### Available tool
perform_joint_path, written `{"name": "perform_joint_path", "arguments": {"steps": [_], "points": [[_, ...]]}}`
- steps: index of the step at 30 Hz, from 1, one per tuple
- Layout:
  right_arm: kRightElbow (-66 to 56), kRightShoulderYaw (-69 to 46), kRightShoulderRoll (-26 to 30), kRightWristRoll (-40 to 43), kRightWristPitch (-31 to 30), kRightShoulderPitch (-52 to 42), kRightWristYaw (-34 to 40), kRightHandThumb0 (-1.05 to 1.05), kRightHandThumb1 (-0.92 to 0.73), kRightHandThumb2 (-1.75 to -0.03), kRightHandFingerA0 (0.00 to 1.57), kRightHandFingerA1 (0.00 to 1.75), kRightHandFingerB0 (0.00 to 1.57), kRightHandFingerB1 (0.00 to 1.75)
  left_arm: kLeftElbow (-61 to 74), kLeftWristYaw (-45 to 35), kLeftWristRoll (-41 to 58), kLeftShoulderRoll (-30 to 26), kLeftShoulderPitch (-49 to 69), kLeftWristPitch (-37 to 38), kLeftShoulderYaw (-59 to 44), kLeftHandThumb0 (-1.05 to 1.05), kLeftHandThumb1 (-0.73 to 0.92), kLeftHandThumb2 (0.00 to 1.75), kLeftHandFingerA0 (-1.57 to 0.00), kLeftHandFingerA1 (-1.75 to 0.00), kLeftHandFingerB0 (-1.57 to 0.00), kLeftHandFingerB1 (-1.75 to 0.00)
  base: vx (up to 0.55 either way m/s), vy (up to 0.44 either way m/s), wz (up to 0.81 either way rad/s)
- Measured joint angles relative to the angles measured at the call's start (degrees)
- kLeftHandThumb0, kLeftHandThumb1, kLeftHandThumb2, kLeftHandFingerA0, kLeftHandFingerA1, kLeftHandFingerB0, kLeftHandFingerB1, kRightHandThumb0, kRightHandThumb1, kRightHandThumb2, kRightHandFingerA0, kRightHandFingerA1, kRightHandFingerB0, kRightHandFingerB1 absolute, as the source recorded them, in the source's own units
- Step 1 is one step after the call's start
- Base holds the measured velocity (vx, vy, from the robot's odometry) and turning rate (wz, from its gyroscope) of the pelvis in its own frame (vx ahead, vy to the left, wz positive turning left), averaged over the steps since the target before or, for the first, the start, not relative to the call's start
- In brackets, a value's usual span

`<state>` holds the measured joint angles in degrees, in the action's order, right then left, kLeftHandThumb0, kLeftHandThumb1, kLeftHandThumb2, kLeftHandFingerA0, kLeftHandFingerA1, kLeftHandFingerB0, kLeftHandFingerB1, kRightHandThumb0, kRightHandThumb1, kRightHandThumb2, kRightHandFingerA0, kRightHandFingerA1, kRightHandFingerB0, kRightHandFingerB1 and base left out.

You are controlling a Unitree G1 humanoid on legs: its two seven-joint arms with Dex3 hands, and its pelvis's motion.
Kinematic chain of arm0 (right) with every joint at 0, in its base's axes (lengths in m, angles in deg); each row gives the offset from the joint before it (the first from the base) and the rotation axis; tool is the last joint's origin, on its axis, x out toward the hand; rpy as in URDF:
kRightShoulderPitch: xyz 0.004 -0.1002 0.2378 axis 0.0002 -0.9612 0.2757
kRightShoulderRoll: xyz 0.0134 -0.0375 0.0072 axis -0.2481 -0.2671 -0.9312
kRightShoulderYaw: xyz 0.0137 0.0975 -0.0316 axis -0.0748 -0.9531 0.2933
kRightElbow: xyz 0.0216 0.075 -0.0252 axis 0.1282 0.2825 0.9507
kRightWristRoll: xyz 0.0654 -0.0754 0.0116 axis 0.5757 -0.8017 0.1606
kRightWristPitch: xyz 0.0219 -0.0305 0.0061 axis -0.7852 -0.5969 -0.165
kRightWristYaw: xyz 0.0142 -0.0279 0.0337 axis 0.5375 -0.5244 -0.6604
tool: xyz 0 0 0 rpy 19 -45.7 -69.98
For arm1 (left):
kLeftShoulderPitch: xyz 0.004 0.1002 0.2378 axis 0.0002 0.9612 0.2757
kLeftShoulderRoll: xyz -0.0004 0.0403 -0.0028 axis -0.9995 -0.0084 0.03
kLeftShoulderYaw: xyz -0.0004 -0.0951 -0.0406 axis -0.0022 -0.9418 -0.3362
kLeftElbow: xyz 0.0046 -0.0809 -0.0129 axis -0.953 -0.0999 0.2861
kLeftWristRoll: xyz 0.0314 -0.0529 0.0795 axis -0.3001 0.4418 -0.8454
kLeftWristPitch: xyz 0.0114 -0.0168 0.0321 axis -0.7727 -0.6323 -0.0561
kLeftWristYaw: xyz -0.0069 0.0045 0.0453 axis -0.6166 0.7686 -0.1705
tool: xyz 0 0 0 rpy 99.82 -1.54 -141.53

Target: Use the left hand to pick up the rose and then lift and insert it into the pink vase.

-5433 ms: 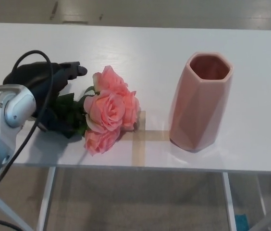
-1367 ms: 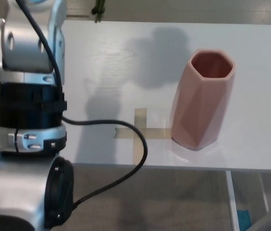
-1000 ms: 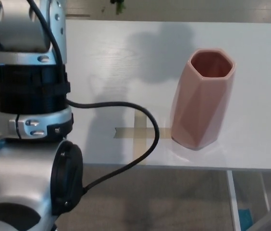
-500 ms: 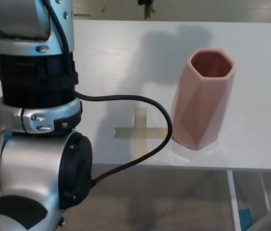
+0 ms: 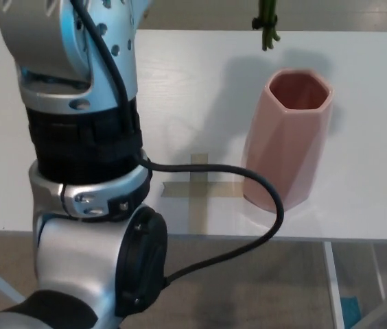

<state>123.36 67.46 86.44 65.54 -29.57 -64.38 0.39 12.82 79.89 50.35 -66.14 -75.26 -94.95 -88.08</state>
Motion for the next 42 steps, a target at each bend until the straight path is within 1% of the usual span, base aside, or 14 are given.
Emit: {"name": "perform_joint_path", "arguments": {"steps": [4,6,9,10,11,17,18,19,20,32,36,37,42], "points": [[-0.03,0.19,0.00,-0.01,0.00,-0.02,0.02,-0.19,-0.56,-0.56,0.72,0.52,0.60,0.47,0.94,0.28,0.78,0.00,0.26,-0.95,0.87,-0.20,0.83,0.64,-1.06,-1.34,-0.83,-0.83,0.00,0.000,0.00],[-0.03,0.26,0.00,-0.01,0.00,-0.02,0.02,-0.19,-0.56,-0.56,0.72,0.52,0.60,0.47,0.95,0.45,0.83,-0.06,0.29,-1.13,1.50,-0.19,0.82,0.65,-1.06,-1.32,-0.85,-0.78,0.00,0.000,0.00],[-0.05,0.31,0.00,-0.01,0.00,0.00,0.00,-0.19,-0.56,-0.56,0.72,0.52,0.60,0.47,0.81,0.68,1.00,-0.11,0.29,-1.16,2.08,-0.19,0.82,0.65,-1.06,-1.32,-0.85,-0.78,0.00,0.000,0.00],[-0.06,0.31,0.00,0.00,0.00,0.00,0.00,-0.18,-0.56,-0.56,0.72,0.52,0.60,0.47,0.80,0.74,1.08,-0.11,0.29,-1.17,2.17,-0.20,0.80,0.66,-1.04,-1.36,-0.83,-0.77,0.00,0.000,0.00],[-0.06,0.34,0.00,-0.01,-0.01,0.04,0.00,-0.18,-0.56,-0.56,0.72,0.52,0.60,0.47,0.66,0.78,1.19,-0.20,0.29,-1.15,2.34,-0.19,0.82,0.65,-1.01,-1.35,-0.83,-0.77,0.00,0.000,0.00],[-0.06,0.60,0.00,-0.02,-0.03,0.55,0.00,-0.18,-0.56,-0.56,0.72,0.52,0.60,0.47,-0.36,0.77,1.93,-0.93,0.32,-1.08,3.18,-0.19,0.82,0.65,-1.01,-1.35,-0.83,-0.77,0.00,0.000,0.00],[-0.06,0.62,0.00,-0.02,-0.03,0.59,0.00,-0.18,-0.55,-0.56,0.72,0.52,0.60,0.47,-0.42,0.77,2.04,-0.99,0.32,-1.06,3.22,-0.19,0.83,0.64,-1.01,-1.37,-0.80,-0.88,0.00,0.000,0.00],[-0.05,0.67,0.00,-0.02,-0.03,0.63,0.00,-0.18,-0.55,-0.56,0.72,0.52,0.60,0.47,-0.51,0.78,2.21,-1.06,0.39,-0.99,3.39,-0.19,0.83,0.64,-1.01,-1.37,-0.80,-0.88,0.00,0.000,0.00],[-0.06,0.73,0.00,-0.03,-0.03,0.63,0.00,-0.18,-0.55,-0.56,0.72,0.52,0.60,0.47,-0.52,0.78,2.25,-1.06,0.61,-0.89,3.69,-0.19,0.83,0.64,-1.01,-1.37,-0.80,-0.93,0.00,0.000,0.00],[-0.21,1.22,-0.01,-0.04,-0.03,0.63,0.00,-0.19,-0.55,-0.55,0.71,0.52,0.60,0.47,-1.52,1.75,2.59,-0.45,2.23,-0.60,6.18,-0.18,0.82,0.64,-1.00,-1.41,-0.81,-0.89,0.00,0.000,0.00],[-0.28,1.26,0.00,-0.04,-0.03,0.63,-0.02,-0.19,-0.55,-0.55,0.71,0.51,0.60,0.47,-1.74,2.11,2.70,-0.18,2.22,-0.47,6.51,-0.18,0.83,0.65,-1.02,-1.40,-0.81,-0.92,0.00,0.000,0.00],[-0.28,1.32,0.00,-0.05,-0.03,0.63,-0.02,-0.19,-0.55,-0.55,0.71,0.51,0.60,0.47,-1.74,2.23,2.72,-0.07,2.22,-0.44,6.62,-0.18,0.83,0.64,-1.05,-1.38,-0.81,-0.93,0.00,0.000,0.00],[-0.28,1.43,-0.01,-0.05,-0.04,0.63,-0.02,-0.19,-0.55,-0.56,0.71,0.52,0.60,0.47,-1.89,2.34,2.86,0.44,2.23,-0.27,6.83,-0.18,0.83,0.64,-1.06,-1.37,-0.81,-0.94,0.00,0.000,0.00]]}}
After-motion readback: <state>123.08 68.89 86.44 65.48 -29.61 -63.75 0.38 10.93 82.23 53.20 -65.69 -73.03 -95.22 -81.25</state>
